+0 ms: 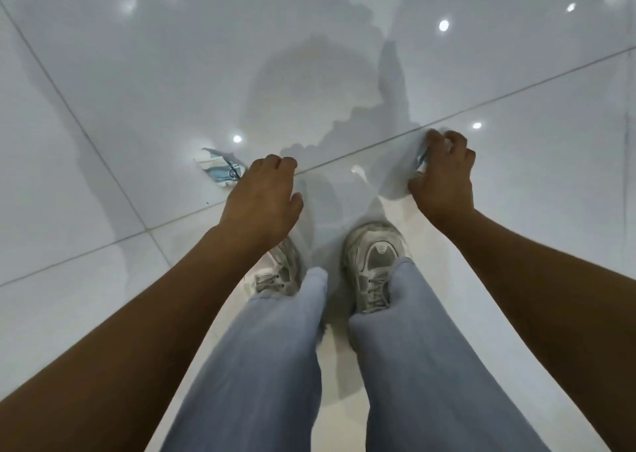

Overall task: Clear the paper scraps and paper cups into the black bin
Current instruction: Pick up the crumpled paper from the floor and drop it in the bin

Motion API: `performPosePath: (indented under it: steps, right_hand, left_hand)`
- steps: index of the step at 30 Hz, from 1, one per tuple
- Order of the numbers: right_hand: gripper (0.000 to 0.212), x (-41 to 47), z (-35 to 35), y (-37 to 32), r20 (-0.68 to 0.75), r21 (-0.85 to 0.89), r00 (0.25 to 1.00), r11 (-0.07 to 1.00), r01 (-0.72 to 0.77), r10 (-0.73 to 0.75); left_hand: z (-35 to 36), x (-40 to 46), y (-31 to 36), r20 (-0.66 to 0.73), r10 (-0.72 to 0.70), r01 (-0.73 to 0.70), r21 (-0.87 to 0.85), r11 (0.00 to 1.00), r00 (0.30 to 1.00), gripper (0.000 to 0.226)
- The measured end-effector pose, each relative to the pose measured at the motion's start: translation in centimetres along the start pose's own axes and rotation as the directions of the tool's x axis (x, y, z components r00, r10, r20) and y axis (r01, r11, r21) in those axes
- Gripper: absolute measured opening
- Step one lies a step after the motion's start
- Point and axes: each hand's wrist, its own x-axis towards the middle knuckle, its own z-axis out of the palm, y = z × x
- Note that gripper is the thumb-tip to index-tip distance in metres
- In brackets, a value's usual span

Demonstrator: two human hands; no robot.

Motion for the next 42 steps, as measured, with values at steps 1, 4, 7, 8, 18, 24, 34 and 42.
performPosePath:
  steps: [1, 4, 7, 8, 18, 24, 34, 42]
  right_hand:
    - [0.064, -0.1, 0.5, 0.0, -0.035, 0.011, 0.999, 1.0, -0.011, 0.012]
    - [0.055, -0.5, 0.8, -0.4, -0.049, 0.052, 0.998, 0.998, -0.031, 0.034]
    - [0.058, -2.0, -0.4, -2.5, 0.013, 0.059, 0.999, 0.997, 0.047, -0.047]
    - [0.061, -2.8, -1.1, -3.6, 0.027, 0.062, 0.996, 0.994, 0.085, -0.087]
    - [0.085, -13.7, -12.3, -15.2, 0.097, 0.121, 0.908, 0.91, 0.397, -0.408]
    - [0.09, -18.2, -18.6, -19.4, 0.118, 0.086, 0.86, 0.868, 0.489, -0.497]
    - [0.098, -23.9, -24.4, -24.6, 0.269, 0.067, 0.738, 0.776, 0.627, -0.619]
    - [0.089, -26.7, -21.6, -27.9, 0.261, 0.099, 0.735, 0.775, 0.624, -0.625]
  left_hand:
    - [0.2, 0.3, -0.1, -0.002, 0.0, 0.0, -0.009, 1.0, 1.0, 0.039]
    - [0.2, 0.4, -0.1, 0.005, -0.015, 0.015, -0.014, 1.0, 1.0, 0.037]
    - [-1.0, -0.5, 0.4, -0.001, -0.025, 0.025, -0.015, 1.0, 1.0, 0.036]
    - [-1.7, -1.1, 0.8, -0.004, -0.028, 0.028, -0.022, 0.999, 1.0, 0.037]
    - [-12.6, -9.2, 5.8, 0.011, 0.022, -0.021, -0.07, 0.997, 1.0, 0.072]
    - [-19.4, -14.6, 7.7, 0.034, 0.015, -0.011, -0.106, 0.994, 0.999, 0.084]
    - [-24.6, -21.0, 8.3, -0.024, -0.088, 0.082, -0.167, 0.983, 0.996, 0.049]
    - [-24.5, -24.2, 2.9, -0.033, -0.191, 0.186, -0.118, 0.976, 0.981, 0.056]
